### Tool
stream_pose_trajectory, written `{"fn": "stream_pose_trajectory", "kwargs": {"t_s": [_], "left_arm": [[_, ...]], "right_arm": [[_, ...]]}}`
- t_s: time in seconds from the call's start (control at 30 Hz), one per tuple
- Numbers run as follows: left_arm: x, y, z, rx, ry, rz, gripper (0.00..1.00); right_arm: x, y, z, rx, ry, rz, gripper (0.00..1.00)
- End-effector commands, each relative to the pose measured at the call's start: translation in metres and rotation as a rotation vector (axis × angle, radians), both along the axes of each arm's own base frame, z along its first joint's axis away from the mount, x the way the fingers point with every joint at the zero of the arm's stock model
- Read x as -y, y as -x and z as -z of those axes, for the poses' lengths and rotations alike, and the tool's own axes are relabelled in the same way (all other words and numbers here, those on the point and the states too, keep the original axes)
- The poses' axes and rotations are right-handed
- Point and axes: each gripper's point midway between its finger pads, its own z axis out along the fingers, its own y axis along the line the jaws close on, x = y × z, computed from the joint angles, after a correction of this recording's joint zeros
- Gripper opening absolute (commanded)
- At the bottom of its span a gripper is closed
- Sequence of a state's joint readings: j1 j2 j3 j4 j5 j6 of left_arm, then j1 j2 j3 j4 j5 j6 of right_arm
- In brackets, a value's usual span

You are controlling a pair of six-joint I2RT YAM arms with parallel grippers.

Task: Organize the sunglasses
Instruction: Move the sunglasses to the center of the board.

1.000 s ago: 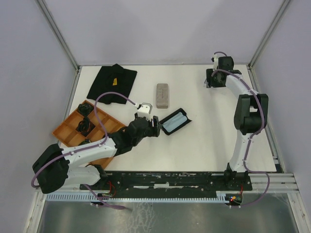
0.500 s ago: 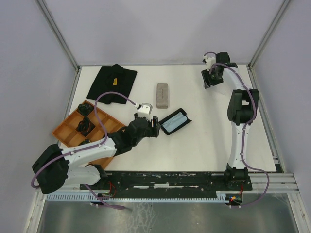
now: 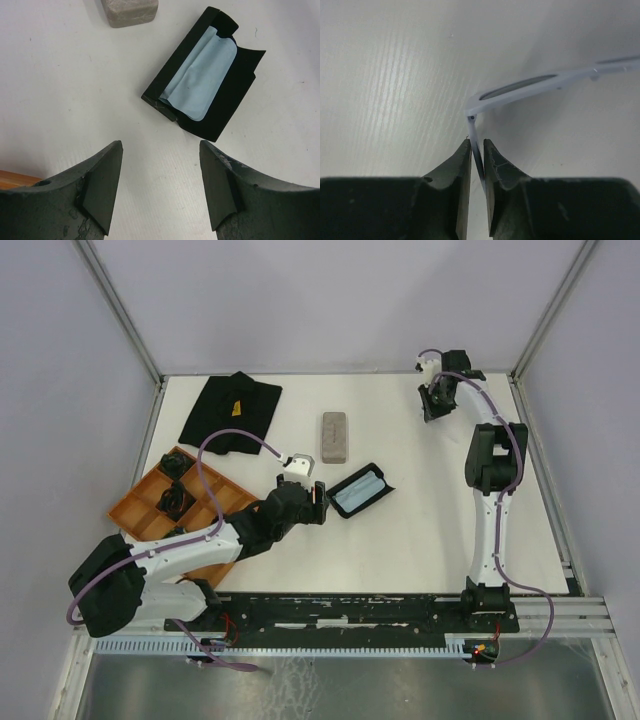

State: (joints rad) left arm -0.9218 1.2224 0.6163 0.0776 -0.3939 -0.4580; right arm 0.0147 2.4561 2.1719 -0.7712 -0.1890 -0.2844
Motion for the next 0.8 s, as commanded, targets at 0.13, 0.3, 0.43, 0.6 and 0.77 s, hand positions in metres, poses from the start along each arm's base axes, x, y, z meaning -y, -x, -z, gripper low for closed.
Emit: {"fn": "stream_pose_trajectory", "kwargs": {"t_s": [0.13, 0.3, 0.43, 0.6, 0.77], "left_arm": [[0.004, -0.011, -0.023, 0.061, 0.006, -0.005, 0.70], [0.005, -0.010, -0.027, 0.065, 0.024, -0.003, 0.70], [0.007, -0.009, -0.032, 0.067, 0.044, 0.005, 0.70], [0.008, -0.005, -0.037, 0.070, 0.075, 0.021, 0.70], [0.007, -0.004, -0.046, 0.086, 0.099, 0.023, 0.70]], "right_arm": [[-0.013, -0.003, -0.044, 0.122, -0.081, 0.104, 0.11], [-0.015, 0.023, -0.053, 0.110, -0.085, 0.293, 0.00], [-0.019, 0.053, -0.068, 0.152, -0.079, 0.476, 0.00], [-0.025, 0.107, -0.070, 0.112, -0.050, 0.698, 0.00], [-0.047, 0.163, -0.054, 0.063, -0.126, 0.826, 0.03]]}}
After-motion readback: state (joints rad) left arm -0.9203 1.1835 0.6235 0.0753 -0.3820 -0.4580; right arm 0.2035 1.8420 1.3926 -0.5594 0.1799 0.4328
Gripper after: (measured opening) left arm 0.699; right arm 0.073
